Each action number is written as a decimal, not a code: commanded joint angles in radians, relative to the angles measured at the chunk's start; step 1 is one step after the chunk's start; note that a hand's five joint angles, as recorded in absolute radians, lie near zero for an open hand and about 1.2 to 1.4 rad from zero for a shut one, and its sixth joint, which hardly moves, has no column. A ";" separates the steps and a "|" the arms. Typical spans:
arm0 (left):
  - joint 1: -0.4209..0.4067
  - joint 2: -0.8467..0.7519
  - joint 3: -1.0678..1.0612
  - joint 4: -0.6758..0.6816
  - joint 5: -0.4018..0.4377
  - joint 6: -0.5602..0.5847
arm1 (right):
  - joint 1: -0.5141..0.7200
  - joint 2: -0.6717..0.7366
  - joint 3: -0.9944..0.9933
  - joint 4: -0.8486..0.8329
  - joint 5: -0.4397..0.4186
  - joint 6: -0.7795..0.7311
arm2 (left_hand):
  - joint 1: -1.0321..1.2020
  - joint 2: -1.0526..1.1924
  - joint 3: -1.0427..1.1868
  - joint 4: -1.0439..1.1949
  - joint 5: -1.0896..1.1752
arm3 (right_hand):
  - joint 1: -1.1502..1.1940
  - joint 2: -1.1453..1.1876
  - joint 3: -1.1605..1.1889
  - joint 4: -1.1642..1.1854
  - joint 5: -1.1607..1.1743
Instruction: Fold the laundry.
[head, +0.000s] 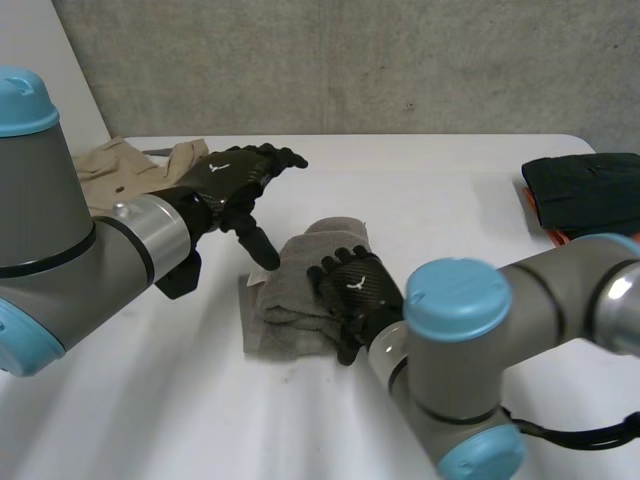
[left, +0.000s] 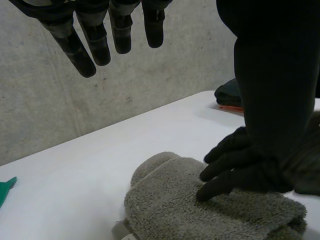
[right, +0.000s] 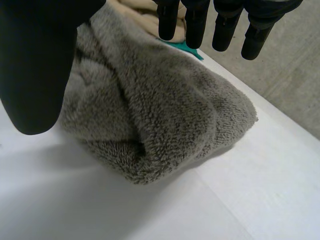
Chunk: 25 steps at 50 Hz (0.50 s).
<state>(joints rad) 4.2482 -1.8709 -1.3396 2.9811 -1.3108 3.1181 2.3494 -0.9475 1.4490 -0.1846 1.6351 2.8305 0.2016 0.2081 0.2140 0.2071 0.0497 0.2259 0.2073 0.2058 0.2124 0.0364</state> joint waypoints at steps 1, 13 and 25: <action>-0.008 -0.008 -0.003 -0.002 0.001 -0.018 | 0.030 0.099 -0.045 -0.093 0.063 -0.063 | -0.027 -0.034 -0.040 -0.033 -0.050 | -0.051 -0.033 -0.031 -0.038 -0.036; 0.007 -0.011 -0.004 0.009 0.002 -0.049 | 0.021 0.150 -0.068 -0.266 0.065 -0.103 | -0.027 -0.034 -0.040 -0.033 -0.050 | -0.051 -0.033 -0.031 -0.038 -0.036; 0.013 -0.011 -0.009 0.018 0.007 -0.076 | 0.004 0.197 -0.116 -0.272 0.075 -0.097 | -0.027 -0.034 -0.040 -0.033 -0.050 | 0.680 0.698 0.700 0.693 0.695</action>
<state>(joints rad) 4.2606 -1.8823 -1.3475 2.9973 -1.3067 3.0462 2.3665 -0.7526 1.3433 -0.4561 1.7020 2.7274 0.2016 0.2081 0.2140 0.2071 0.0497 0.2568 0.2432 0.2428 0.2380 0.0638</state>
